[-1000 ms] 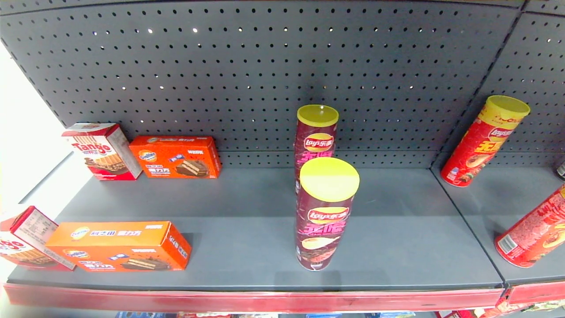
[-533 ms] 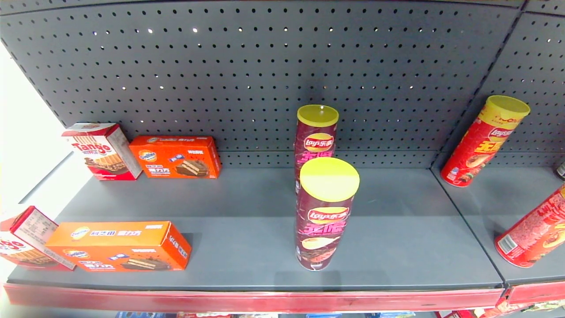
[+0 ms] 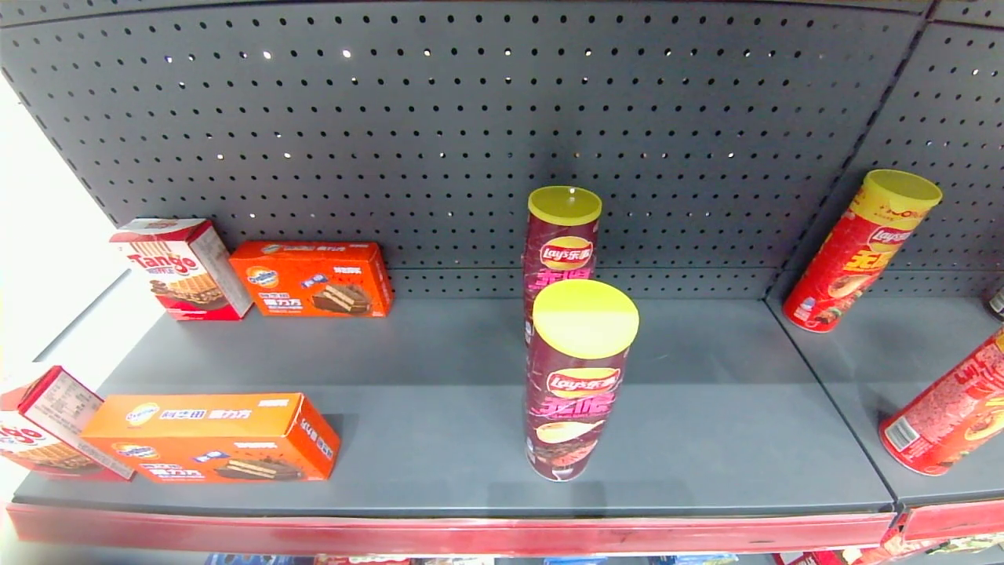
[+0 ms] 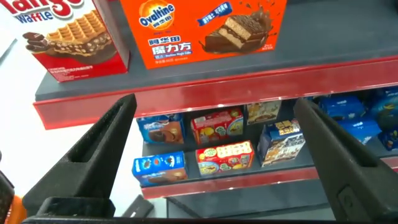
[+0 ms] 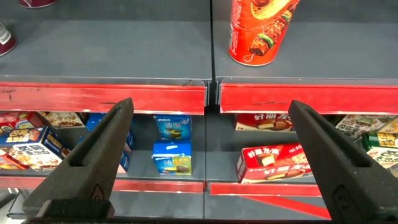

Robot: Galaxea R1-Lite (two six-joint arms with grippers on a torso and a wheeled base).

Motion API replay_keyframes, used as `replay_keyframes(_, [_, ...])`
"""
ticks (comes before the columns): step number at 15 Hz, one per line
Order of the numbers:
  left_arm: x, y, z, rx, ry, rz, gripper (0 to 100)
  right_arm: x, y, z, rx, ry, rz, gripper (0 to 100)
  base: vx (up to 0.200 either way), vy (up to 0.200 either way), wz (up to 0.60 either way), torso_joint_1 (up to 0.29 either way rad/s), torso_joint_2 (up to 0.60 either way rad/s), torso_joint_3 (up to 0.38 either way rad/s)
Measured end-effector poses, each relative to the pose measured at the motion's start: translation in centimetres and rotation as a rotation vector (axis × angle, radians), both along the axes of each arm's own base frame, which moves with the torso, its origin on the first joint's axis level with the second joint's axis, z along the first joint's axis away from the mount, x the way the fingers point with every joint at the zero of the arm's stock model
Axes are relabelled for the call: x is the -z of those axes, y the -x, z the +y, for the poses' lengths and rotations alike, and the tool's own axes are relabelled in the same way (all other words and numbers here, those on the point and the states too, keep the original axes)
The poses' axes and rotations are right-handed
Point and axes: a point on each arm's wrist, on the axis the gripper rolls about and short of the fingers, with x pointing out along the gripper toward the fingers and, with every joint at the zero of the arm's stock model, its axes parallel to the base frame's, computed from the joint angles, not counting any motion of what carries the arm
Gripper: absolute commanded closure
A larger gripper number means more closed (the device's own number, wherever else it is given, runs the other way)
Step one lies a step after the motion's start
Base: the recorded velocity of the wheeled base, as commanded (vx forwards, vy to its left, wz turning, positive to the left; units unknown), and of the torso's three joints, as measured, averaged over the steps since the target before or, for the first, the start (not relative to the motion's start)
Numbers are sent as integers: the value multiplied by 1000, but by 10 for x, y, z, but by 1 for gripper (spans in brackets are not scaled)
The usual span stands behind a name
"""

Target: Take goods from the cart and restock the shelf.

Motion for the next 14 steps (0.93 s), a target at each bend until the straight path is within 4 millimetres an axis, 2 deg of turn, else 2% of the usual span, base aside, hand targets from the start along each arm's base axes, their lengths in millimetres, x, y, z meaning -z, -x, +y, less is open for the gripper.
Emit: replay_keyframes(14, [0, 0, 1, -50, 53, 3, 0, 0, 0, 0, -1, 0, 0, 0, 0, 0, 0, 0, 0, 0])
